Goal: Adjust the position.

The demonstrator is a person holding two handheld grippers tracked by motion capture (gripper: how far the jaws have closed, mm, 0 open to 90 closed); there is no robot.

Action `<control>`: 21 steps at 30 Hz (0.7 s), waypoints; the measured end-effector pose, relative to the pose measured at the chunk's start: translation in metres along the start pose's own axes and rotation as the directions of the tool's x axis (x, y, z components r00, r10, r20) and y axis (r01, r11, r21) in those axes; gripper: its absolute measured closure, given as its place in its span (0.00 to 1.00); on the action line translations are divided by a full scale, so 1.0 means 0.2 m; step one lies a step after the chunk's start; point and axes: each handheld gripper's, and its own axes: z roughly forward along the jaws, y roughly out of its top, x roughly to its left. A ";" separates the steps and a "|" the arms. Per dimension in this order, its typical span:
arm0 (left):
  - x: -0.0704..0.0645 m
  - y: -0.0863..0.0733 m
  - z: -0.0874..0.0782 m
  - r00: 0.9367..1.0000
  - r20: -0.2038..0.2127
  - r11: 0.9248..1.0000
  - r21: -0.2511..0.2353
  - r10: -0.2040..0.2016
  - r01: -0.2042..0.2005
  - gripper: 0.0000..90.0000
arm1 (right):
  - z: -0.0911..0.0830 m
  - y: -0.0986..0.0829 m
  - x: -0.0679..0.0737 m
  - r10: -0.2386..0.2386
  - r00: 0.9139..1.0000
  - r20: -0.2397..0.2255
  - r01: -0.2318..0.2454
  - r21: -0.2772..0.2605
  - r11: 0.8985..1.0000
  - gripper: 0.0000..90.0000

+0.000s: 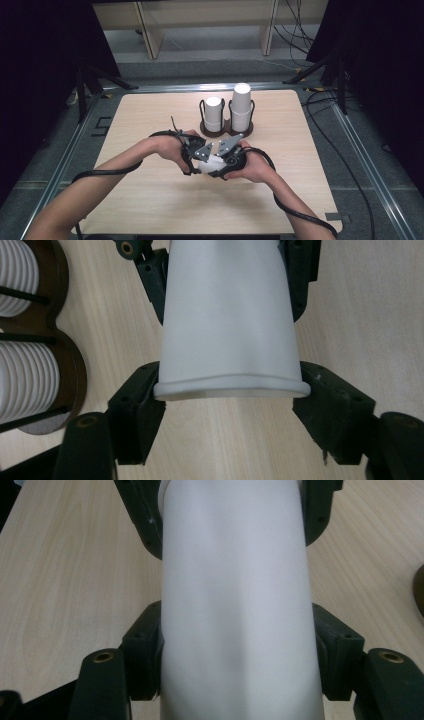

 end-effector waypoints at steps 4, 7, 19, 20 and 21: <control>-0.01 -0.02 0.00 1.000 -0.021 1.000 -0.025 -0.001 0.001 0.22 | 0.00 0.00 -0.01 -0.067 0.998 0.020 0.067 -0.017 0.998 0.40; -0.01 -0.04 0.00 0.999 -0.050 0.999 -0.051 -0.006 0.003 0.16 | -0.01 -0.02 0.00 -0.024 0.999 0.022 0.024 -0.021 0.999 0.40; -0.07 -0.21 -0.04 0.958 -0.172 0.931 -0.326 -0.230 0.165 0.13 | -0.09 -0.15 -0.01 0.076 0.986 0.148 -0.040 -0.230 0.972 0.40; -0.08 -0.22 -0.03 0.949 -0.180 0.915 -0.360 -0.260 0.182 0.13 | -0.09 -0.15 -0.01 0.073 0.984 0.160 -0.032 -0.245 0.969 0.40; -0.09 -0.24 -0.03 0.940 -0.178 0.899 -0.389 -0.291 0.204 0.13 | -0.10 -0.16 -0.01 0.085 0.981 0.176 -0.036 -0.263 0.964 0.40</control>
